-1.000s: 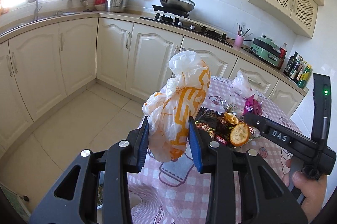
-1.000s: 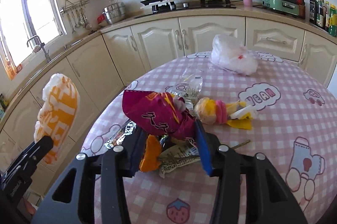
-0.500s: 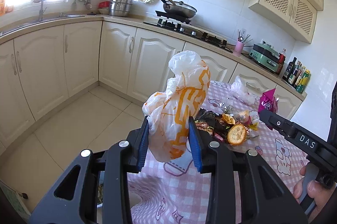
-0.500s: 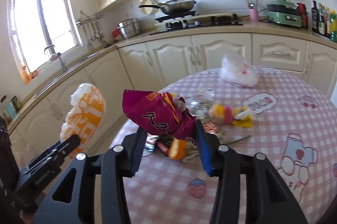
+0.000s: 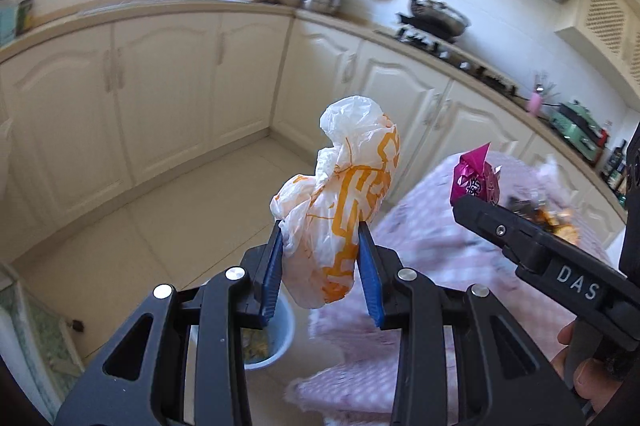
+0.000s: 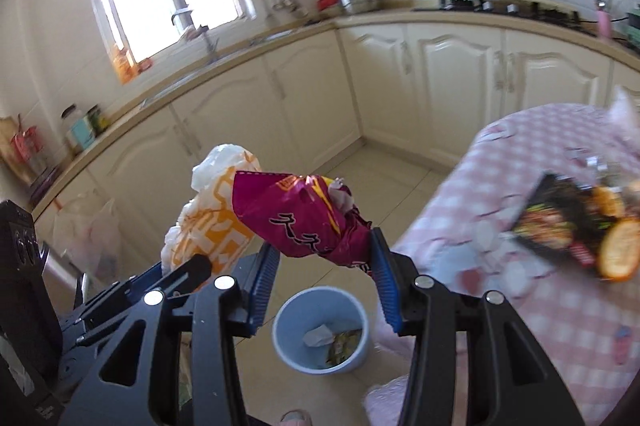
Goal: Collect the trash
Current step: 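Carry both items over the bucket and open both grippers to drop them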
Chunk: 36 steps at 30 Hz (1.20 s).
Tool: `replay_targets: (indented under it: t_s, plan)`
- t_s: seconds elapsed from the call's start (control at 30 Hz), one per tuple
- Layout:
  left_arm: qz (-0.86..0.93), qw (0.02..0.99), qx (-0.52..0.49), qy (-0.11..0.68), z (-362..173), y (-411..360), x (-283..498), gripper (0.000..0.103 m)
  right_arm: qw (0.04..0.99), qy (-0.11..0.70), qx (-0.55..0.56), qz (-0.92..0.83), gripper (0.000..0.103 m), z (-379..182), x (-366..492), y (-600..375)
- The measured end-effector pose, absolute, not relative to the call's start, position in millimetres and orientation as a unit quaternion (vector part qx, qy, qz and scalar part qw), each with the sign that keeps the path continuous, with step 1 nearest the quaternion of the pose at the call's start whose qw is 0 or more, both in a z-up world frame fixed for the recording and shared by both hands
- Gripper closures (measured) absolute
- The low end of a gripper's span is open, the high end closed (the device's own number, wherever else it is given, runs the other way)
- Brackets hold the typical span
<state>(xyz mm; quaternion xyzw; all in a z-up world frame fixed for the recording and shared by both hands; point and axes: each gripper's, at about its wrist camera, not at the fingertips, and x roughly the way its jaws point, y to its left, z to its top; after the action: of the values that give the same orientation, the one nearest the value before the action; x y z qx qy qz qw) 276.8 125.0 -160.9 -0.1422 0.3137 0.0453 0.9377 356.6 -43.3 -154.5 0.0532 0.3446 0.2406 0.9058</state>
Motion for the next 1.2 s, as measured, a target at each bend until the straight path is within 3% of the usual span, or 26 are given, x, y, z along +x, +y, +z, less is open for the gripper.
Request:
replay_targets:
  t_s: [0.43, 0.73, 1.2]
  plan:
    - [0.106, 0.896, -0.161, 0.4, -240.0, 182.5, 323.3, 0.07, 0.859, 0.427, 0.017, 0.28, 0.058, -242.6, 393.9, 52.1]
    - [0.114, 0.894, -0.158, 0.403, -256.0, 190.1, 342.6, 0.048, 0.862, 0.433, 0.027, 0.263, 0.058, -260.1, 416.8, 53.0]
    - [0.139, 0.89, -0.158, 0.404, -261.0, 209.1, 331.1, 0.045, 0.851, 0.45, 0.022, 0.27, 0.057, -274.0, 425.7, 68.0]
